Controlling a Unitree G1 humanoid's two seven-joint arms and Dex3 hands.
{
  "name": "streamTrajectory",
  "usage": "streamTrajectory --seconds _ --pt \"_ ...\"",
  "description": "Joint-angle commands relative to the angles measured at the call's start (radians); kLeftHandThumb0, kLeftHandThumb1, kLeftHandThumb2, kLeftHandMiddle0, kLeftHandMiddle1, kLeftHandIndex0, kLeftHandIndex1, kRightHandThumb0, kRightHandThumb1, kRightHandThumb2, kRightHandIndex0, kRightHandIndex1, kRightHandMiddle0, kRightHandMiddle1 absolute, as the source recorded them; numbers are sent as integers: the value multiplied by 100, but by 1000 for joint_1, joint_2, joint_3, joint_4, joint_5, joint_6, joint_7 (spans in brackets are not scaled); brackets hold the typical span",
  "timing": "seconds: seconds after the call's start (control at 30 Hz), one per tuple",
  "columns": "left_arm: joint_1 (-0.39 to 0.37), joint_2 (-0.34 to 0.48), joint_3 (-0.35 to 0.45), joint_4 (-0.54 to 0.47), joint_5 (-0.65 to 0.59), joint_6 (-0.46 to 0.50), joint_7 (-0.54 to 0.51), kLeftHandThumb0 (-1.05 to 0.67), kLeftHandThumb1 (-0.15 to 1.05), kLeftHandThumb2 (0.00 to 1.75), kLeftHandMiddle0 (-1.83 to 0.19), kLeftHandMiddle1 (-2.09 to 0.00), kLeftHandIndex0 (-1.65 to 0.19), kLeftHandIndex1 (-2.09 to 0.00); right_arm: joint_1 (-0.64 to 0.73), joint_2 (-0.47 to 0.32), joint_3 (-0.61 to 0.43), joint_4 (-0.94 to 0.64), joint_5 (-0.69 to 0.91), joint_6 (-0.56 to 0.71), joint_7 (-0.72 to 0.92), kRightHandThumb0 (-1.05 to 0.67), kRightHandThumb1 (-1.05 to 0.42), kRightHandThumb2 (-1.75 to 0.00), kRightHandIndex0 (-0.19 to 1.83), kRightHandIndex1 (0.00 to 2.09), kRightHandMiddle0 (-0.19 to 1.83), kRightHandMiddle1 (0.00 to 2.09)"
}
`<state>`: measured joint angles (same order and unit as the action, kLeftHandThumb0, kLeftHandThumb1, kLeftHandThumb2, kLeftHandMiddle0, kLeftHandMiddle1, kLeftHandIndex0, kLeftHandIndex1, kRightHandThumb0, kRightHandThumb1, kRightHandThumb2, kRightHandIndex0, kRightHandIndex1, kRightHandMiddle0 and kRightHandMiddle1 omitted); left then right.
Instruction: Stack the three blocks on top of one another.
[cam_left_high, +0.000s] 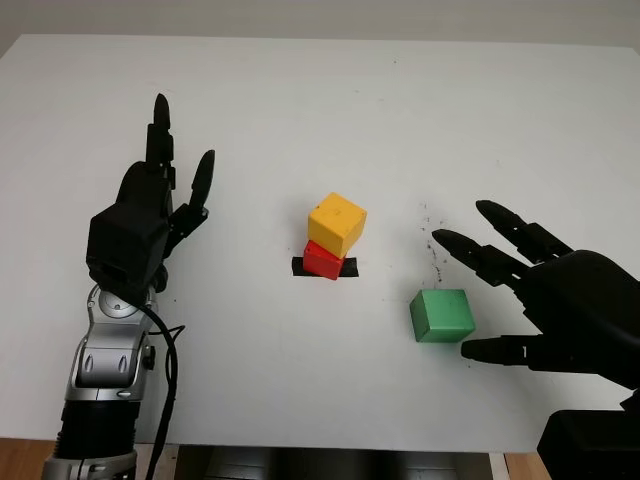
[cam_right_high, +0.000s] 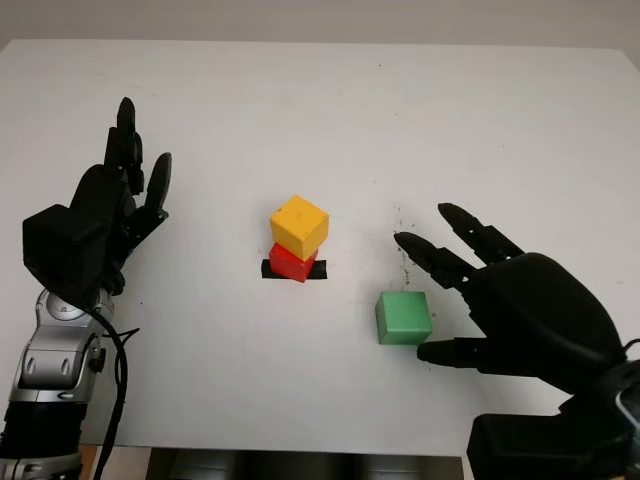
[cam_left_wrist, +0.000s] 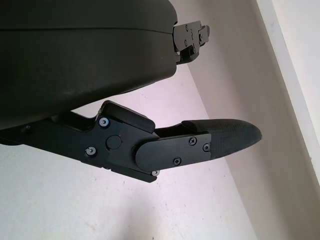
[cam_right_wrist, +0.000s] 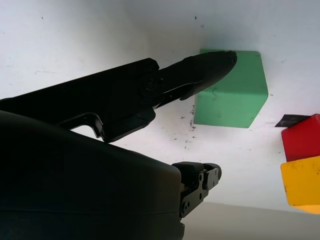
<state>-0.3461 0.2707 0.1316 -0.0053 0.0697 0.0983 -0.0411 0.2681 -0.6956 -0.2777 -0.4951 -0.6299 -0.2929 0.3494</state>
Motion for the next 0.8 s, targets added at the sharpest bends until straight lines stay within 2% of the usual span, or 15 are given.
streamTrajectory --seconds 0.0,0.37,0.77 --pt "6 12 5 -13 0 -5 -3 -86 105 57 17 -5 18 -5 5 -7 9 9 -9 -10 -9 -72 -104 -6 -1 5 22 6" --pt "-5 5 -1 -3 10 -8 5 -84 105 59 16 -6 16 -6 7 4 23 -5 27 9 22 -71 -104 -6 1 6 25 7" --pt "-1 10 -1 -15 9 2 -4 -84 105 58 16 -5 17 -5 -46 24 81 49 23 -28 -57 -63 -105 -6 14 10 41 15"
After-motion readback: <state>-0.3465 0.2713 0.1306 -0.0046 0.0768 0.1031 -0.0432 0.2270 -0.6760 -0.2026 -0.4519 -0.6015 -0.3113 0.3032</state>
